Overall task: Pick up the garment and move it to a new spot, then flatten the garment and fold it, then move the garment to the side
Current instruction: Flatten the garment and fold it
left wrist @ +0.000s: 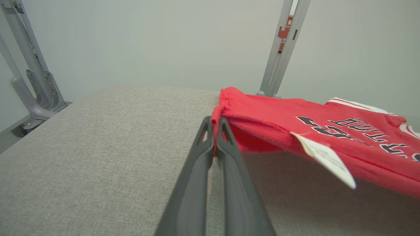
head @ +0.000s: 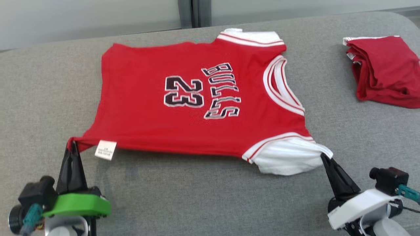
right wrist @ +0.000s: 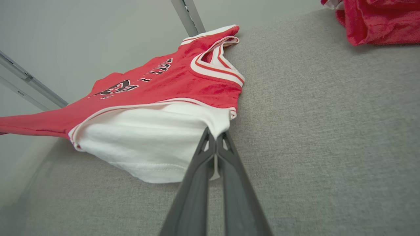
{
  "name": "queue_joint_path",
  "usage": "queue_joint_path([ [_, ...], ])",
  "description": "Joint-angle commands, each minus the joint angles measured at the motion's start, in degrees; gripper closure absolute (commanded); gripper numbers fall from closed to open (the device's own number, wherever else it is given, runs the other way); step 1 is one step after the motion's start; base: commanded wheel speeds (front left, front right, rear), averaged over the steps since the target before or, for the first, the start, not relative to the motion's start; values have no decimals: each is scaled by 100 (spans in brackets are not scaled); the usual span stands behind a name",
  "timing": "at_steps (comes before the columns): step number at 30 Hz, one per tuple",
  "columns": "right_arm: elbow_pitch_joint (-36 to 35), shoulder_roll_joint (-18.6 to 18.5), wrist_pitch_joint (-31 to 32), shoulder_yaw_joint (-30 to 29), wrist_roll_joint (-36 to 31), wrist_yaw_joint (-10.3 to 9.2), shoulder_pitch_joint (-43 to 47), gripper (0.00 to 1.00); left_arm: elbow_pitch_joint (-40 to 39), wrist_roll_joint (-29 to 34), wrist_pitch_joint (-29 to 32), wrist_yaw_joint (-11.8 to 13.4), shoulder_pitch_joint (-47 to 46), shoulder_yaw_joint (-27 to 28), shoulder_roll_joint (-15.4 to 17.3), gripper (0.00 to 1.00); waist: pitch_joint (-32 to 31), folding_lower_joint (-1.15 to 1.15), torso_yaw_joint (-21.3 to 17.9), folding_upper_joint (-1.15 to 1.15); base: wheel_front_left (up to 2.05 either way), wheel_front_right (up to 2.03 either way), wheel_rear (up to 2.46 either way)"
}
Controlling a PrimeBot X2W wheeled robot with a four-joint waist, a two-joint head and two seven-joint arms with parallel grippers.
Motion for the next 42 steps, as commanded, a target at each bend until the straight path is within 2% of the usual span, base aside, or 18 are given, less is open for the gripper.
queue_joint_path([
  [1,-186,-44,110,-142,-40,-13,245,100,-196,26,48,112,272,5,-2,100,-215,0,21,0,0,0,0],
  [5,-1072,45,784,-665,-260,-13,1132,100,-1174,-20,567,427,1164,-159,-60,100,-310,0,41,0,0,0,0],
  [9,-1735,261,1272,-1112,-421,-13,1643,100,-1825,-75,933,634,1587,-245,-76,100,-312,0,57,0,0,0,0],
  [15,-2272,560,1790,-1424,-603,-13,1817,100,-2143,-95,1288,665,1684,-308,4,100,-219,0,33,0,0,0,0],
  [23,-2358,600,2212,-1493,-481,-12,1304,100,-1976,-158,1919,567,1271,-418,215,100,171,0,60,0,0,0,0],
  [31,-1946,314,2602,-1374,-157,-11,124,100,-1517,-317,2730,420,398,-534,414,100,829,0,128,0,0,0,0],
  [37,-1459,171,2498,-1201,69,-11,-641,100,-1131,-376,2759,320,-166,-608,480,100,1159,0,194,0,0,0,0],
  [38,-1396,164,2393,-1171,125,-11,-742,64,-1070,-393,2722,285,-247,-631,470,42,1184,0,207,0,0,0,0],
  [39,-1345,178,2299,-1151,176,-11,-805,0,-1008,-390,2693,261,-286,-652,476,0,1195,0,215,0,0,0,0],
  [42,-1246,110,1785,-1078,105,-10,-969,0,-885,-400,2500,245,-366,-674,417,0,1214,0,226,0,0,0,0],
])
